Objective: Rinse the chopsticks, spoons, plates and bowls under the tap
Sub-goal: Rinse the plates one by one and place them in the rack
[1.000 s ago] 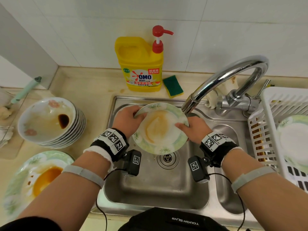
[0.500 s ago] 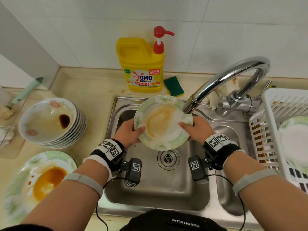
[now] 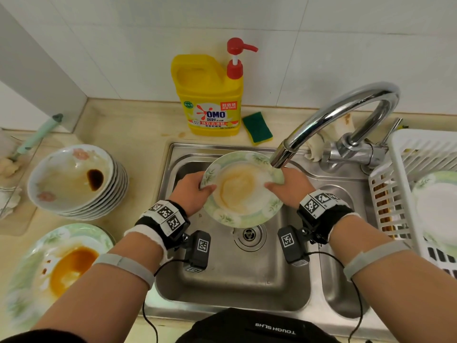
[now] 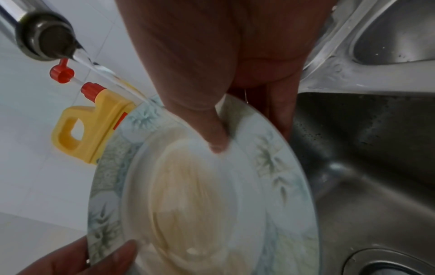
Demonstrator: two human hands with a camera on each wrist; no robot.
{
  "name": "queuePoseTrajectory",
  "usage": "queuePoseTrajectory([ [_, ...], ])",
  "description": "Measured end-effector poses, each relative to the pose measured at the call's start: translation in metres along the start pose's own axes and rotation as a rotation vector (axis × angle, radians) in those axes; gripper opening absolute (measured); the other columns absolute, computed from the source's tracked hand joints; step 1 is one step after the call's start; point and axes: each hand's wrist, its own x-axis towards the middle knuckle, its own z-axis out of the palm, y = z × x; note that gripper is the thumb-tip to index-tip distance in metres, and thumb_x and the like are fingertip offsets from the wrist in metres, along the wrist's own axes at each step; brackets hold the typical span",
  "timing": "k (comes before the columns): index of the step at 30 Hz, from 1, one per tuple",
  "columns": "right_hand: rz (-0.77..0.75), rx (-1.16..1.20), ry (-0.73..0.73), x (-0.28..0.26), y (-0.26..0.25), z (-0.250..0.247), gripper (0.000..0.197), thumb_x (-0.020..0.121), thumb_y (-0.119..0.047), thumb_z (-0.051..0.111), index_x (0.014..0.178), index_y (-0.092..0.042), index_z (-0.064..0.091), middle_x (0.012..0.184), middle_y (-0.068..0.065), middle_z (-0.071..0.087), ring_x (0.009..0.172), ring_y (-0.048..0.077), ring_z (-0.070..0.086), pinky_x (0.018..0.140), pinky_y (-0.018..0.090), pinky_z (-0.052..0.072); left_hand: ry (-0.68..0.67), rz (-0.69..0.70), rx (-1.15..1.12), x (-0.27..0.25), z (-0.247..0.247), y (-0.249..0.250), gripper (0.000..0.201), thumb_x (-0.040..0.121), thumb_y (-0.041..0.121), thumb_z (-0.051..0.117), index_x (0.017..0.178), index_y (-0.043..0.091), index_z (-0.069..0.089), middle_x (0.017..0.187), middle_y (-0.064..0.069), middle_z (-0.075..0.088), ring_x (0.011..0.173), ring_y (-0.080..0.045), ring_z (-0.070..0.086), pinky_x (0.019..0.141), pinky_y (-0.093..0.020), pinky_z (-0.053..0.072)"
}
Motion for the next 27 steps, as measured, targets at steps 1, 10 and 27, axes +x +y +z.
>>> queuePoseTrajectory([
  [1,0.000,-0.013,-0.003,0.0002,0.0006,0.0011,0.029,0.096,-0.032,0.064,0.107,-0.006,0.069,0.103,0.011,0.071,0.102,0.030,0.065,0.089,0.038,0.051,0.001,0.001,0.011,0.0002,0.0000,-0.0005,0.007,0.099,0.024,0.062,0.104,0.024,0.068,0.100,0.004,0.071,0.092,-0.011,0.065,0.067,-0.013,0.043],
  [10,0.034,0.084,0.043,0.0027,0.0045,-0.0009,0.059,0.098,-0.061,0.050,0.090,-0.006,0.071,0.087,0.011,0.070,0.088,0.026,0.064,0.082,0.038,0.050,0.011,0.015,0.009,0.0026,-0.0016,-0.0032,0.005,0.098,0.023,0.063,0.099,0.027,0.067,0.101,0.001,0.074,0.098,-0.018,0.069,0.087,-0.036,0.056],
  [27,0.055,0.047,-0.061,0.0022,0.0083,0.0078,0.033,0.095,-0.039,0.063,0.102,-0.008,0.072,0.095,0.011,0.074,0.093,0.029,0.070,0.086,0.044,0.058,0.022,0.030,0.049,0.0079,-0.0049,-0.0046,0.009,0.098,0.026,0.061,0.099,0.027,0.069,0.094,0.005,0.073,0.091,-0.015,0.069,0.085,-0.036,0.057],
])
